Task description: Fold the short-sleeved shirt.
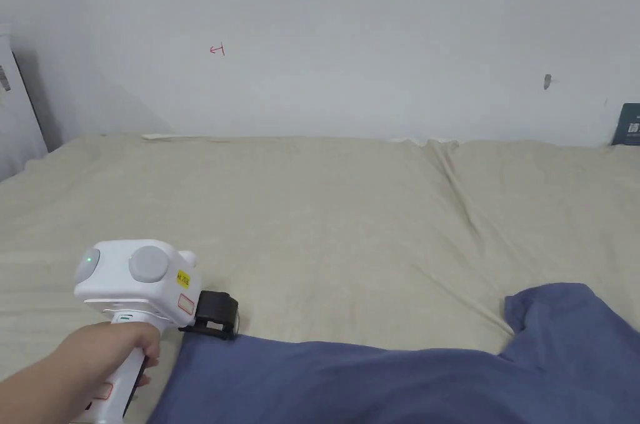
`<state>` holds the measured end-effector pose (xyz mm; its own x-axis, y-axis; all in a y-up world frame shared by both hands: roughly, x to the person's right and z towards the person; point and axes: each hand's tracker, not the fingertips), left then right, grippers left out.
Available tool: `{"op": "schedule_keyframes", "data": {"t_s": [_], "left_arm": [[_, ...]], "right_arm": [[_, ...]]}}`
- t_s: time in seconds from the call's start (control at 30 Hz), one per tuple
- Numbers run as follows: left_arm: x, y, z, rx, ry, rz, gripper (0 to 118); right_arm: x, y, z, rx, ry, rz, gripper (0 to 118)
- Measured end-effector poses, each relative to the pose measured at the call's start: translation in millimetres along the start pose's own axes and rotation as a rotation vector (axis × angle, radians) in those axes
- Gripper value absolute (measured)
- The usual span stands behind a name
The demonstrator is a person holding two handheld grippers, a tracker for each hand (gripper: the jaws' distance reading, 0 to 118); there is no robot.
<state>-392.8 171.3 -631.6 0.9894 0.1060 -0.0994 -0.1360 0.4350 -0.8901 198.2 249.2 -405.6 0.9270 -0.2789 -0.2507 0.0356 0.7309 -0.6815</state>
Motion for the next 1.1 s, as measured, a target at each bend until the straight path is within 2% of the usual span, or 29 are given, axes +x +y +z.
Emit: {"op": "schedule_keyframes", "data": {"t_s": [0.07, 0.1, 0.17, 0.23, 0.27, 0.3, 0.37, 0.53, 0.6, 0.67, 0.7, 0.73, 0.77, 0.8, 0.83, 0.93, 0.97, 1.03, 1.1], "left_arm": [[6.0, -6.7, -2.4, -0.015, 0.046, -0.061, 114], [11.7, -9.5, -1.0, -0.003, 0.084, -0.109, 108], [23.5, -20.0, 8.9, 0.056, 0.085, -0.176, 97], [39.0, -27.0, 16.1, 0.061, 0.036, -0.229, 61], [46.8, -29.3, 18.0, 0.07, 0.058, -0.274, 40], [48.0, -29.6, 20.5, 0.065, 0.027, -0.299, 2], [52.4, -32.3, 18.2, 0.069, 0.096, -0.332, 2], [39.2, -26.1, 24.3, 0.07, 0.038, -0.236, 2], [38.4, -23.2, 31.7, 0.082, 0.028, -0.219, 2], [38.9, -23.1, 37.4, 0.088, 0.02, -0.221, 2], [47.7, -29.3, 46.5, 0.094, 0.02, -0.226, 2], [49.1, -30.5, 49.3, 0.098, 0.022, -0.231, 2], [50.7, -31.7, 52.1, 0.102, 0.022, -0.237, 2], [52.1, -31.2, 54.2, 0.106, 0.024, -0.242, 2], [52.4, -29.7, 54.8, 0.107, 0.024, -0.243, 2], [55.9, -30.4, 58.0, 0.107, 0.028, -0.248, 2], [53.7, -28.2, 57.6, 0.106, 0.029, -0.248, 2], [54.1, -28.6, 57.9, 0.098, 0.024, -0.249, 2], [51.6, -27.6, 57.6, 0.092, 0.022, -0.25, 2]], "right_arm": [[1.2, -1.7, -5.4, -0.015, -0.003, 0.001, 0], [-13.8, -1.9, -5.2, -0.02, -0.002, 0.003, 0], [-16.4, -2.7, -9.8, -0.03, 0.002, 0.003, 0], [-23.6, -2.5, -11.3, -0.035, 0.006, -0.001, 0], [-25.7, -2.5, -13.1, -0.035, 0.011, -0.003, 0], [-27.7, -2.4, -14.3, -0.034, 0.014, -0.003, 0], [-24.6, -0.7, -12.3, -0.02, 0.009, 0.006, 0], [-16.3, 44.6, -7.4, 0.061, 0.011, 0.008, 0], [-4.2, 81.5, -16.2, 0.107, 0.014, 0.0, 0], [23.3, 120.2, -39.8, 0.092, -0.016, -0.007, 0], [35.8, 140.1, -58.7, 0.022, -0.036, -0.031, 9], [49.1, 152.1, -76.6, -0.019, -0.034, -0.076, 30], [64.2, 164.3, -94.1, -0.018, -0.041, -0.123, 63], [76.5, 177.0, -117.8, -0.067, -0.067, -0.139, 105], [83.7, 183.1, -134.5, -0.123, -0.1, -0.143, 112], [104.7, 190.6, -189.1, -0.334, -0.168, -0.103, 112], [105.2, 188.4, -200.0, -0.369, -0.239, -0.093, 112], [107.5, 182.9, -219.5, -0.346, -0.321, -0.046, 112], [105.7, 182.8, -234.3, -0.36, -0.296, -0.031, 112]]}}
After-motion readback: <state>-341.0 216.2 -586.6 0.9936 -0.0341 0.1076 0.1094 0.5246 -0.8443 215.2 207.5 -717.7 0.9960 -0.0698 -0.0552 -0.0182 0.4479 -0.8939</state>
